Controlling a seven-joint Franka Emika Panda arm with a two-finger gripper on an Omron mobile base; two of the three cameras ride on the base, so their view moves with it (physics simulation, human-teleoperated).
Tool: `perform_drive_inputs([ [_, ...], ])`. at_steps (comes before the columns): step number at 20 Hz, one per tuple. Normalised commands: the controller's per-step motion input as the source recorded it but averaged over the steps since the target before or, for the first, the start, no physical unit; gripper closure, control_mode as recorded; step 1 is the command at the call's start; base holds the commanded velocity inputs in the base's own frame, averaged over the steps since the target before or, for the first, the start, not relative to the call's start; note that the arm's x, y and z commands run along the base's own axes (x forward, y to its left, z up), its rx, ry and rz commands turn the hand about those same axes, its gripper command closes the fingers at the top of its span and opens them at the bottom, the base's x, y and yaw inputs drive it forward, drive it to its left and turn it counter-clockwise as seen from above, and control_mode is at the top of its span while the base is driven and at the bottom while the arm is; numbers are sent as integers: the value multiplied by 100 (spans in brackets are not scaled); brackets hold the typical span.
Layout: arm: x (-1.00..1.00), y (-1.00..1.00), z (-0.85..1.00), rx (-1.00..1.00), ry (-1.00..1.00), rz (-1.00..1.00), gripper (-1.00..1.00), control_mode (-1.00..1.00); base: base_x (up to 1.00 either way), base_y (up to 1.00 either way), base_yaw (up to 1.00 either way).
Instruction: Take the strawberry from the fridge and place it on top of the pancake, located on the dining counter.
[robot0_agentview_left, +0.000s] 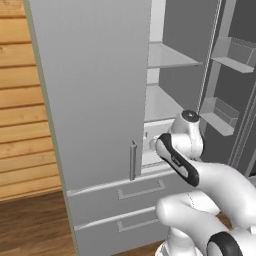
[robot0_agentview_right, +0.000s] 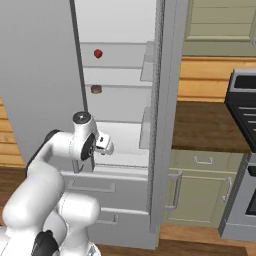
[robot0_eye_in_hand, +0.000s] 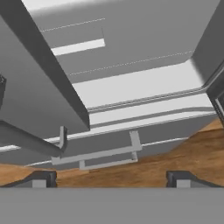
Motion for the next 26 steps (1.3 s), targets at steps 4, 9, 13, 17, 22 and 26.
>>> perform_drive_inputs([
  [4, 3, 97, 17, 16, 0, -24, -100, -100, 0, 0, 0],
  [9, 8, 72, -4, -1, -2, -1, -100, -100, 0, 0, 0],
  [13, 70, 3, -7, -10, -22, 0, -100, -100, 0, 0, 0],
  [17, 52, 71, -18, -12, 2, 0, -100, -100, 0, 0, 0],
  [22, 45, 39, -9, -4, 0, 0, -100, -100, 0, 0, 0],
  [26, 38, -14, -1, 0, 3, 3, -100, -100, 0, 0, 0],
])
